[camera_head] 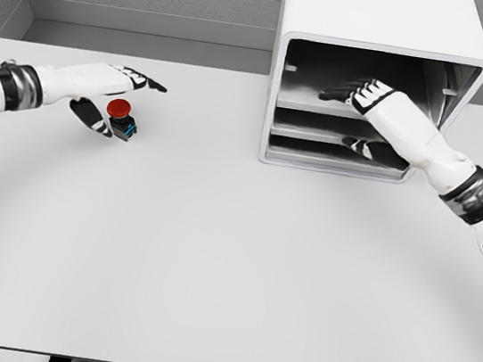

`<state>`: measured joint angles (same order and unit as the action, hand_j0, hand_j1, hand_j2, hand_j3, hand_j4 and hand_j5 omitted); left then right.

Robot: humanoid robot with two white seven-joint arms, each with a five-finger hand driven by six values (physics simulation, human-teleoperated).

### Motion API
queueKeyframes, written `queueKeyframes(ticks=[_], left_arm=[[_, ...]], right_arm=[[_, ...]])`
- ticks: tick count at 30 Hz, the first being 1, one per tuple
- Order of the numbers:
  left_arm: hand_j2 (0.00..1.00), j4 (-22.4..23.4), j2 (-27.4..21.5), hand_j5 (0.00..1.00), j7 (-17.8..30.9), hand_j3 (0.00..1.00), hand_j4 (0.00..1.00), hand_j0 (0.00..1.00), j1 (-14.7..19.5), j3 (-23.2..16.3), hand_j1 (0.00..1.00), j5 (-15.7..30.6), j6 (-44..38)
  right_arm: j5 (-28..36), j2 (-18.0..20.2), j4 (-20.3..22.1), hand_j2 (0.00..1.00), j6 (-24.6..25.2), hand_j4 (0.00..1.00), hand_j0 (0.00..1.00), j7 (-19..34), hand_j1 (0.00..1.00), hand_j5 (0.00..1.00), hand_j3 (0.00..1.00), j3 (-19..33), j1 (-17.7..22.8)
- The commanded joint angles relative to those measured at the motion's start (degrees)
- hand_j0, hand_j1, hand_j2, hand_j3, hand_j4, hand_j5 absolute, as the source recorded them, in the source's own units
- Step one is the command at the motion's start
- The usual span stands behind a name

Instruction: Slide open multi-storey tabletop storage cabinets and put open load switch and slide close multi-storey tabletop storage cabinets

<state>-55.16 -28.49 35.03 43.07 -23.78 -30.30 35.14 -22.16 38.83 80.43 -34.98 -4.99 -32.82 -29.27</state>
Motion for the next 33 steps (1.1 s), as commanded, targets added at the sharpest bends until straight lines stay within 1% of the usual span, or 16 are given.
queueKeyframes(ticks=[1,6,8,10,12,13,18,23,24,26,27,29,30,33], left_arm=[[1.00,2.07,1.15,1.00,-0.03,1.00,1.00,1.00,0.00,0.05,1.00,-1.43,-0.14],[1.00,3.22,1.24,1.00,-0.03,1.00,1.00,1.00,0.00,-0.04,1.00,-1.69,-0.14],[0.90,3.39,1.24,0.90,-0.03,0.90,0.90,0.90,0.09,0.05,0.90,-1.69,-0.14],[0.77,3.39,1.24,0.77,-0.03,0.77,0.77,0.77,0.09,0.05,0.77,-1.69,-0.14],[0.73,3.31,1.15,0.73,-0.03,0.73,0.73,0.73,0.09,0.05,0.73,-1.52,-0.14],[0.72,3.39,1.15,0.72,-0.03,0.72,0.72,0.72,0.09,0.05,0.72,-1.52,-0.14],[0.71,3.31,0.89,0.71,-0.03,0.71,0.71,0.71,0.00,0.05,0.71,-1.52,-0.14],[0.71,3.39,0.63,0.71,-0.03,0.71,0.71,0.71,-0.09,0.14,0.71,-1.43,-0.14],[0.71,3.39,0.63,0.71,-0.03,0.71,0.71,0.71,-0.09,0.14,0.71,-1.43,-0.14],[0.69,3.31,0.54,0.69,-0.03,0.69,0.69,0.69,-0.18,0.23,0.69,-1.43,-0.14],[0.65,3.31,0.54,0.65,-0.03,0.65,0.65,0.65,-0.18,0.32,0.65,-1.34,-0.14],[0.64,3.31,0.54,0.64,-0.03,0.64,0.64,0.64,-0.09,0.40,0.64,-1.34,-0.14],[0.61,3.13,0.54,0.61,-0.03,0.61,0.61,0.61,-0.09,0.40,0.61,-1.25,-0.14],[0.58,2.78,0.54,0.58,-0.03,0.58,0.58,0.58,-0.09,0.49,0.58,-1.16,-0.14]], right_arm=[[0.36,0.02,-0.80,0.82,-0.02,0.82,0.82,-0.02,0.82,0.82,0.82,0.04,0.00],[0.27,0.02,-1.33,0.82,-0.02,0.82,0.82,-0.02,0.82,0.82,0.82,-0.05,0.00],[0.27,0.02,-1.85,0.82,-0.02,0.82,0.82,-0.02,0.82,0.82,0.82,-0.75,0.00],[0.27,-0.07,-2.73,0.82,-0.02,0.82,0.82,-0.02,0.82,0.82,0.82,-0.84,0.00],[0.27,-0.42,-3.08,0.82,-0.02,0.82,0.82,0.06,0.82,0.82,0.82,-0.84,-0.09],[0.27,-1.03,-3.61,0.82,-0.02,0.82,0.82,0.06,0.82,0.82,0.82,-0.84,-0.09],[0.27,-1.21,-4.31,0.82,-0.02,0.82,0.82,0.06,0.82,0.82,0.82,-0.84,-0.09],[0.19,-1.39,-5.63,0.82,-0.02,0.82,0.82,0.24,0.82,0.82,0.82,-1.02,-1.32],[0.27,-1.83,-5.63,0.82,-0.02,0.82,0.82,1.29,0.82,0.82,0.82,-1.02,-1.32],[0.27,-2.53,-5.98,0.82,-0.02,0.82,0.82,1.65,0.82,0.82,0.82,-1.19,-1.76],[0.27,-2.53,-6.07,0.82,-0.02,0.82,0.82,1.65,0.82,0.82,0.82,-1.98,-2.11],[0.27,-2.62,-6.07,0.82,-0.02,0.82,0.82,2.26,0.82,0.82,0.82,-2.33,-2.28],[0.27,-2.62,-6.07,0.82,-0.02,0.82,0.82,2.52,0.82,0.82,0.82,-2.33,-2.29],[0.27,-2.53,-6.16,0.83,-0.02,0.83,0.83,2.53,0.83,0.83,0.83,-2.60,-2.20]])
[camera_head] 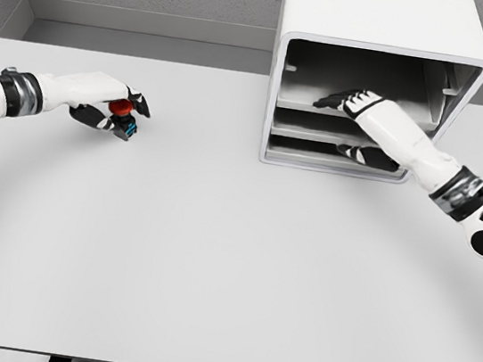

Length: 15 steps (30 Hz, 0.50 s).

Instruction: Slide open multi-storey tabletop storage cabinets and put open load switch and slide close multi-storey tabletop storage cabinets

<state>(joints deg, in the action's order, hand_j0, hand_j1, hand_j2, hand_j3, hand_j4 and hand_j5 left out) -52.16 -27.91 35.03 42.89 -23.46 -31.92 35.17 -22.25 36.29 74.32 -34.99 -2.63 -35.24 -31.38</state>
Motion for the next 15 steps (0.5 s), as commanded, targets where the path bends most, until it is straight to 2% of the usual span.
queueKeyframes(ticks=[1,10,15], left_arm=[[0.57,-0.31,-0.04,0.57,-0.03,0.57,0.57,0.57,0.00,0.17,0.57,0.55,-0.17],[0.43,-1.36,-0.04,0.43,-0.03,0.43,0.43,0.43,0.09,0.34,0.43,0.90,-0.17],[0.39,-3.12,-0.04,0.39,-0.03,0.39,0.39,0.39,0.18,0.43,0.39,0.98,-0.17]], right_arm=[[0.37,0.10,-0.05,0.83,-0.01,0.83,0.83,0.17,0.83,0.83,0.83,-0.18,0.00],[0.28,0.27,-1.11,0.86,-0.01,0.86,0.86,0.17,0.86,0.86,0.86,-0.89,0.70],[0.37,0.80,-0.49,0.87,-0.01,0.87,0.87,0.17,0.87,0.87,0.87,-0.89,0.88]])
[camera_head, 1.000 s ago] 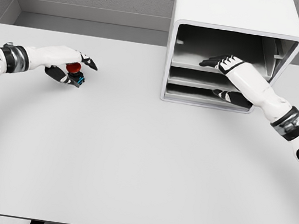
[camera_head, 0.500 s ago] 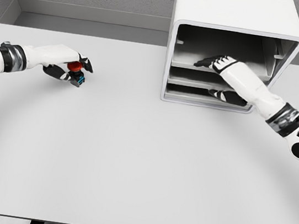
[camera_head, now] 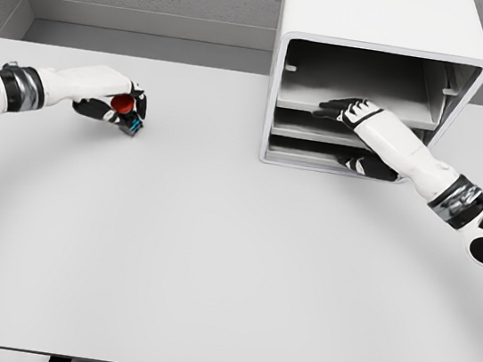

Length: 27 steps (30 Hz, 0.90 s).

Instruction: Slide open multi-storey tabletop storage cabinets and put open load switch and slide close multi-storey tabletop storage cabinets

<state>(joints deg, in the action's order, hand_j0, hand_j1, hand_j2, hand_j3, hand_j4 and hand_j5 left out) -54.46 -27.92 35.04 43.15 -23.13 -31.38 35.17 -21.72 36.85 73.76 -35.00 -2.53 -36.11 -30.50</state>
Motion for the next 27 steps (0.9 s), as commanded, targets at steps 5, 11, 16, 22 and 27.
queueKeyframes(ticks=[5,11,16,22,27], left_arm=[[0.37,-2.49,-0.03,0.37,-0.04,0.37,0.37,0.37,-0.09,0.10,0.37,0.44,-0.17],[0.37,-6.10,-1.17,0.37,-0.04,0.37,0.37,0.37,-0.44,0.28,0.37,0.53,-0.17],[0.38,-8.21,-1.96,0.38,-0.04,0.38,0.38,0.38,-0.70,0.19,0.38,1.85,-0.17],[0.38,-10.93,-4.07,0.38,-0.04,0.38,0.38,0.38,-1.40,0.10,0.38,3.87,-0.17],[0.38,-11.99,-4.51,0.38,-0.04,0.38,0.38,0.38,-1.85,0.19,0.38,4.84,-0.17]], right_arm=[[0.01,1.82,2.17,0.88,0.00,0.88,0.88,-0.02,0.88,0.88,0.88,0.34,0.53],[0.45,2.96,4.63,0.88,0.00,0.88,0.88,-0.02,0.88,0.88,0.88,0.52,1.32],[0.80,3.75,5.78,0.88,0.00,0.88,0.88,-0.02,0.88,0.88,0.88,0.60,2.28],[0.97,6.65,10.00,0.88,0.00,0.88,0.88,-0.11,0.88,0.88,0.88,0.69,4.48],[1.85,8.59,11.58,0.88,0.00,0.88,0.88,-0.19,0.88,0.88,0.88,0.78,5.71]])
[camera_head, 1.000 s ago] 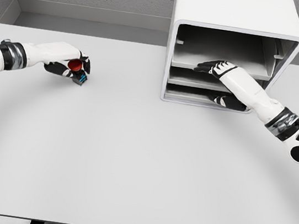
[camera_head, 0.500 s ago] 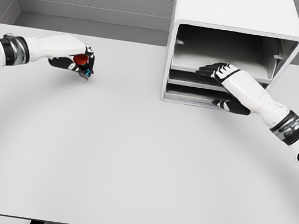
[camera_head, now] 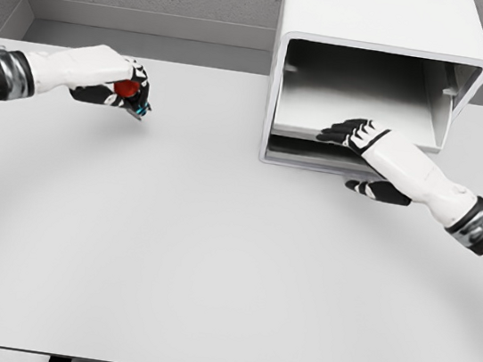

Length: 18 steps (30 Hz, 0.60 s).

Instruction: Slide open multi-storey tabletop storage cabinets and put open load switch and slide close multi-storey tabletop storage cabinets

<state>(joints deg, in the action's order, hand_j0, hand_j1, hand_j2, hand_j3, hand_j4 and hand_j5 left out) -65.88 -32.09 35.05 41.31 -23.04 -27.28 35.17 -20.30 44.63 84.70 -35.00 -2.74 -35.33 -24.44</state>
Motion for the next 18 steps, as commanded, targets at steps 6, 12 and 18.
queueKeyframes(ticks=[6,12,18], left_arm=[[0.38,-3.64,-2.28,0.38,-0.05,0.38,0.38,0.38,-1.67,0.10,0.38,2.67,-0.17],[0.39,-4.96,-2.80,0.39,-0.05,0.39,0.39,0.39,-2.11,0.18,0.39,2.84,-0.17],[0.39,-8.03,-4.30,0.39,-0.05,0.39,0.39,0.39,-3.16,0.27,0.39,4.25,-0.17]], right_arm=[[0.53,2.39,2.48,0.88,0.00,0.88,0.88,-0.25,0.88,0.88,0.88,0.00,0.79],[0.53,3.62,5.65,0.88,0.00,0.88,0.88,-0.16,0.88,0.88,0.88,5.10,5.19],[0.97,5.91,8.02,0.88,0.00,0.88,0.88,-0.25,0.88,0.88,0.88,6.42,6.86]])
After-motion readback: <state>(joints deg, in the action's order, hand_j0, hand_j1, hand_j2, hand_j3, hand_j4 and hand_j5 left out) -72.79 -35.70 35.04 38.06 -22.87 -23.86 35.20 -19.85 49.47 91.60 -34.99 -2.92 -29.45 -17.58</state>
